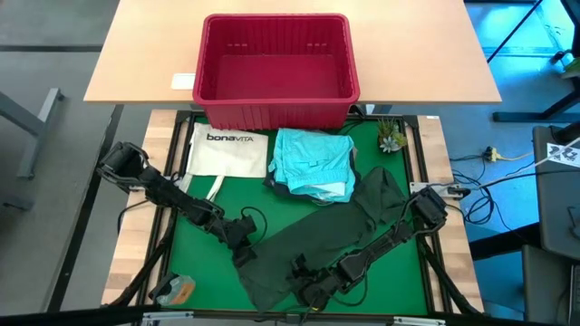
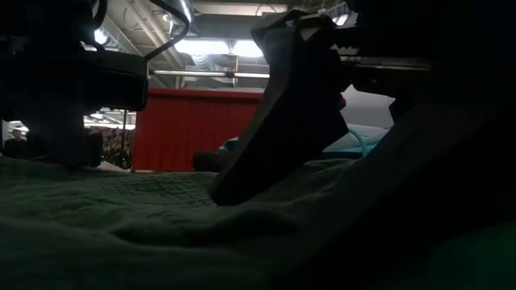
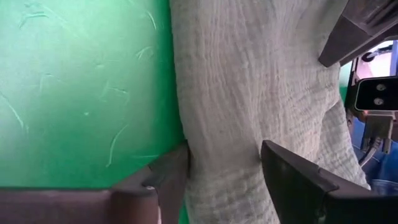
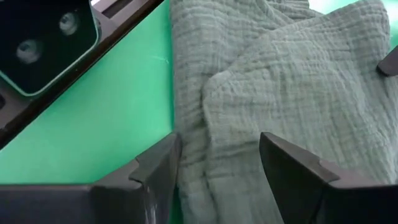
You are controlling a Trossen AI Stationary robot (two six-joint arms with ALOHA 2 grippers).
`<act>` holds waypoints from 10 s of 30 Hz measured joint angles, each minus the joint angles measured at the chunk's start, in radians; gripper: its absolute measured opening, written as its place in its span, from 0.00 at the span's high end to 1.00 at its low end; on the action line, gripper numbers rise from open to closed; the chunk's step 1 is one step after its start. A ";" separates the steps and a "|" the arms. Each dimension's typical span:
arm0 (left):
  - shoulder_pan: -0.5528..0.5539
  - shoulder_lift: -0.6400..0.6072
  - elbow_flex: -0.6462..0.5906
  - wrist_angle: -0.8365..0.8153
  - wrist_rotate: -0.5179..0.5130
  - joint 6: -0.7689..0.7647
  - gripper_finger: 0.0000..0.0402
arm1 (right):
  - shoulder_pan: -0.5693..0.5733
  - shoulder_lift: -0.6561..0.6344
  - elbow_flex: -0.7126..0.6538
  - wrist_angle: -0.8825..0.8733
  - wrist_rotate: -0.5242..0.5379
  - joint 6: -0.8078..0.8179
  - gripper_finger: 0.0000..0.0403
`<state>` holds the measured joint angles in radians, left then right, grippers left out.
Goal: Fold Laundry from Bin
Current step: Fold the green polo shirt from the red laundry bin
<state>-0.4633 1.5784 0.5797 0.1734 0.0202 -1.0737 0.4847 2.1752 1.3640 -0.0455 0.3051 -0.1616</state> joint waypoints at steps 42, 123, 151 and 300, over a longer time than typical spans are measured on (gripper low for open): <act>0.203 -0.129 0.000 0.240 0.202 -0.155 1.00 | 0.001 -0.197 -0.005 -0.248 0.024 0.266 0.98; 0.494 0.539 0.832 0.166 0.096 0.607 0.80 | 0.261 -0.749 -0.570 -1.030 0.138 1.152 0.76; 0.509 0.538 0.832 0.202 0.107 0.900 0.64 | 0.261 -0.728 -0.388 -0.859 0.175 0.993 0.49; 0.433 0.525 0.832 0.274 -0.107 1.488 1.00 | 0.262 -0.748 -0.368 -1.481 0.234 1.821 1.00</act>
<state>-0.0300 2.1038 1.4112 0.4476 -0.0869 0.4147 0.7467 1.4273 0.9960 -1.5269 0.5388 1.6593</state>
